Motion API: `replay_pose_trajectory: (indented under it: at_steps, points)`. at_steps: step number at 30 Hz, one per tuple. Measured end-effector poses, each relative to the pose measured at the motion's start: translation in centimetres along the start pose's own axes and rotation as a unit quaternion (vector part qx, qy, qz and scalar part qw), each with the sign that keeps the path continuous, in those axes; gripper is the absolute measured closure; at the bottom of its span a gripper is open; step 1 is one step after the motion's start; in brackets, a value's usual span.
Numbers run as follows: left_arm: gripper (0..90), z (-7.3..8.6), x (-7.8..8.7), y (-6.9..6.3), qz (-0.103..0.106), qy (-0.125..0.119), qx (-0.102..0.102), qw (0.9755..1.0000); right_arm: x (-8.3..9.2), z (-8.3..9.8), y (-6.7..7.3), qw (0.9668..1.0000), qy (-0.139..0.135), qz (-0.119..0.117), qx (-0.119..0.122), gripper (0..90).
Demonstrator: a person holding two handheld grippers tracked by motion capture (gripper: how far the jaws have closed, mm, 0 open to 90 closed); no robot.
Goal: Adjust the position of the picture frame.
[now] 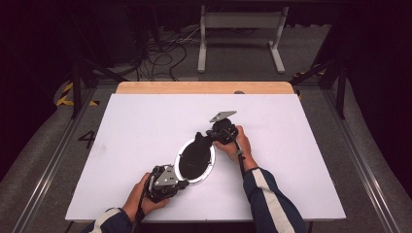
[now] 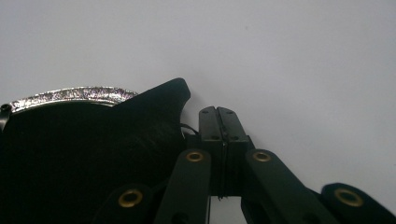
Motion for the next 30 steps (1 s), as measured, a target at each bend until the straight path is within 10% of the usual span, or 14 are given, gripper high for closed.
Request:
replay_pose_trajectory:
  at_steps: [26, 30]
  points:
    - [90.0, 0.2, 0.1, 1.8, 0.000, -0.002, -0.004, 1.0000, 2.9, 2.8, -1.6, 1.0000, -0.004, 0.005, -0.007, 90.0]
    - [89.3, 0.2, 0.1, 1.5, -0.007, -0.002, 0.024, 0.9997, 3.0, 2.9, -1.6, 0.9999, -0.001, 0.012, -0.004, 90.0]
Point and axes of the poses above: each handheld gripper's, and its own axes: x roughly backward along the jaws, z roughly out of its underside, y roughly to its left, the point moved 7 cm from there along -x, roughly forward along the jaws, and after that the axes turned 2 degrees about -x, right-handed, at the moved point
